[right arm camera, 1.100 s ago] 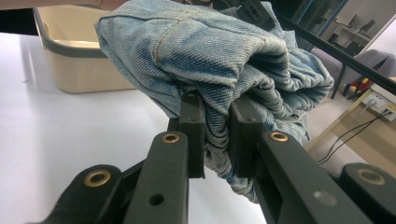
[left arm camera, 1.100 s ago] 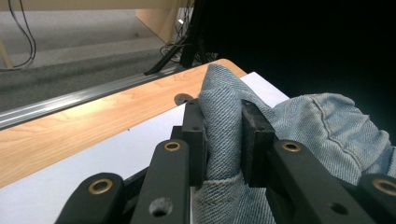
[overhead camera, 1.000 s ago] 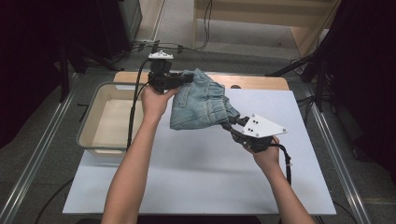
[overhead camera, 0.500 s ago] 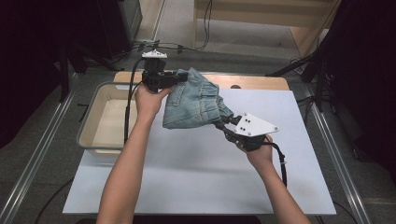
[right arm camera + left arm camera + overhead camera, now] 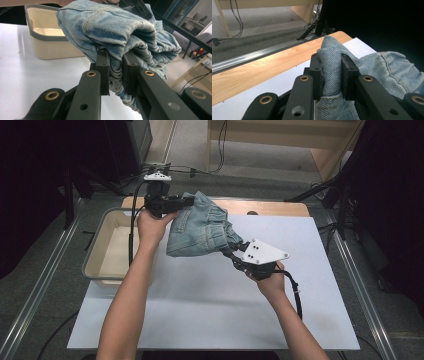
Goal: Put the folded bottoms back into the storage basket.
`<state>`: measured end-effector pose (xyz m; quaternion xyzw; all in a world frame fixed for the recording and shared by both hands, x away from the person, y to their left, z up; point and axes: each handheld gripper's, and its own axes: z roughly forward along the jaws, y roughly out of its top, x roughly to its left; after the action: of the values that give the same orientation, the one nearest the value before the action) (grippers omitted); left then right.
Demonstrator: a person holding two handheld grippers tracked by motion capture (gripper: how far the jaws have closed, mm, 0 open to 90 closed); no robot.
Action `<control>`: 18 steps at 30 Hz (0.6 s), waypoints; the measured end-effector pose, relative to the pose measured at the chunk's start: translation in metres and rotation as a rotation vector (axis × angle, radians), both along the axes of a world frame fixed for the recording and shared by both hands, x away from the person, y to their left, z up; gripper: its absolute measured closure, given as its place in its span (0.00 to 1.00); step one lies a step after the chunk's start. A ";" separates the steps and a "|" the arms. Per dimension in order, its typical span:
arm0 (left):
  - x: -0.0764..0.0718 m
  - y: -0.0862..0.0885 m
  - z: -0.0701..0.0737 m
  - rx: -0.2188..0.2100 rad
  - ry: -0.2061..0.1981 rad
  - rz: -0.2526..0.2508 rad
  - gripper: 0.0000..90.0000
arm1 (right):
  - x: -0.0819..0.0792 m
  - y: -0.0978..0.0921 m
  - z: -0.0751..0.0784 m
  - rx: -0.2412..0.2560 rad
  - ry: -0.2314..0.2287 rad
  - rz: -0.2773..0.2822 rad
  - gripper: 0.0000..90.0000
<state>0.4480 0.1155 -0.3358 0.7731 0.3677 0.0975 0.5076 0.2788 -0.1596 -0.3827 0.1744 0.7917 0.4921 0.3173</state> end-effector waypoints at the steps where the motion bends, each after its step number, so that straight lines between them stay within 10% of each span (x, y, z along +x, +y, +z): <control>1: 0.000 0.002 0.000 -0.001 -0.001 0.003 0.84 | 0.000 0.002 0.000 -0.001 0.002 0.002 0.86; 18: -0.001 0.023 0.006 0.008 -0.014 0.016 0.84 | 0.005 0.025 0.003 -0.012 -0.006 0.031 0.86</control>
<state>0.4466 0.1389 -0.3299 0.7714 0.3698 0.1083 0.5065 0.2837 -0.1342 -0.3798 0.1587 0.7962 0.4930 0.3128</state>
